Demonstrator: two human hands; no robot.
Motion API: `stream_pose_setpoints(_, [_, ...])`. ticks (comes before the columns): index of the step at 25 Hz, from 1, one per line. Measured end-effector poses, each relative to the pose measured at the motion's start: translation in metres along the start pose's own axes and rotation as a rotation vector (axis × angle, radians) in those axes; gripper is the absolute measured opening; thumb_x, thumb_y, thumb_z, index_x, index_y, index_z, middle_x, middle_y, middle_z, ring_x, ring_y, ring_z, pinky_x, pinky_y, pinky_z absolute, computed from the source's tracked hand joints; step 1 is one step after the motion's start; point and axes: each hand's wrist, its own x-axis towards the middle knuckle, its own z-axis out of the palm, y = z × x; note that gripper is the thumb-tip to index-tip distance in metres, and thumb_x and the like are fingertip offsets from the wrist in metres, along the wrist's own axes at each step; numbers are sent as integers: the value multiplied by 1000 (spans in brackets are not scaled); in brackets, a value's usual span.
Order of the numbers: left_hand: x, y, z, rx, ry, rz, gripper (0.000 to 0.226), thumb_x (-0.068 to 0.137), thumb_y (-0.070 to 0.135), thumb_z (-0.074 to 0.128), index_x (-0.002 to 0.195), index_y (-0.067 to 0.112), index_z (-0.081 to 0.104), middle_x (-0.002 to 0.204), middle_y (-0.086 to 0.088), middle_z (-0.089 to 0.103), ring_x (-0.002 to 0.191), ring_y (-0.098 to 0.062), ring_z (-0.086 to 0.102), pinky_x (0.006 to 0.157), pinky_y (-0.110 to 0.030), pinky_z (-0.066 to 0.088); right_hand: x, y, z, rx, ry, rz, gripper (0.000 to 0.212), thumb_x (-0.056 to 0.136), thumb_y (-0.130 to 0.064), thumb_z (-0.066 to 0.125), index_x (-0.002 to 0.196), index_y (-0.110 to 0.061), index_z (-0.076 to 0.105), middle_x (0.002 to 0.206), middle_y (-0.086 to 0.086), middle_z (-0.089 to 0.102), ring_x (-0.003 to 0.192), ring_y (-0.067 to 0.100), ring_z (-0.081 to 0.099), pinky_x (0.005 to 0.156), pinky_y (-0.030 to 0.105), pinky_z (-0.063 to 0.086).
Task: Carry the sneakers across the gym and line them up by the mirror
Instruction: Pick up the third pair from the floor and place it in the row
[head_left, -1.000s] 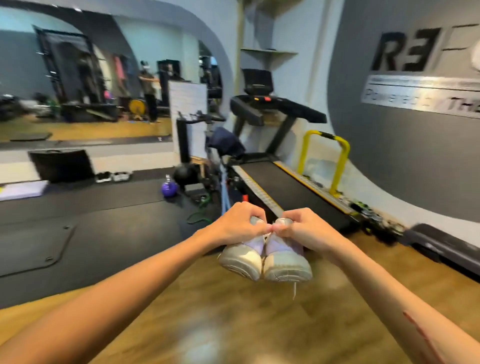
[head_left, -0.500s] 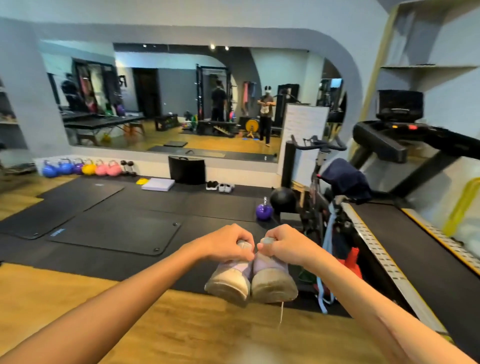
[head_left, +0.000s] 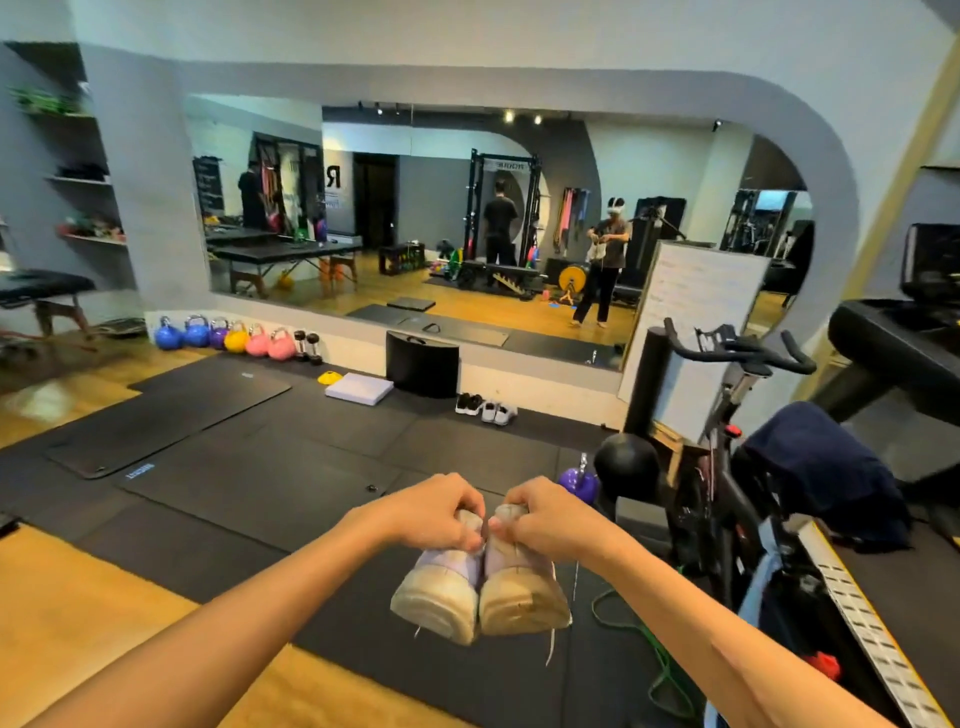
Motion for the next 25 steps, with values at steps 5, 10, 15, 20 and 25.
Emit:
stream_pose_setpoints(5, [137,-74,-61,-6,-52,63,18,77,28,71,65,30,57,64,11,54,61,-6,49,59,-26,41,159,16,-42,-47,-7,47,22,85,-30,64,86,-8,66,79,3,60,76,14,54,71,32,46])
stream_pose_setpoints(10, [282,-133,-127,-50,-39,94,7,76,23,70,79,24,64,76,6,61,69,-8,55,65,-26,46,311,47,-105,-42,31,94,26,79,-24,61,90,-1,64,82,7,63,78,17,55,73,37,47])
stream_pose_setpoints(15, [431,-174,-159,-40,-168,68,21,78,6,63,96,18,60,88,-2,61,69,-14,60,60,-27,54,445,111,-156,-54,91,78,28,80,-22,59,94,1,64,96,19,70,83,25,63,78,42,51])
stream_pose_setpoints(20, [596,-194,-178,35,-228,38,20,81,5,62,93,19,56,90,-7,61,74,-21,62,59,-27,54,574,192,-222,-24,47,87,25,80,-22,57,93,0,63,87,14,68,77,17,58,72,35,47])
stream_pose_setpoints(25, [741,-214,-206,79,-222,-27,16,78,4,61,90,15,57,88,-11,64,74,-27,66,64,-38,55,693,249,-295,-45,-21,72,8,79,-19,57,82,-13,62,80,1,62,75,14,56,65,28,43])
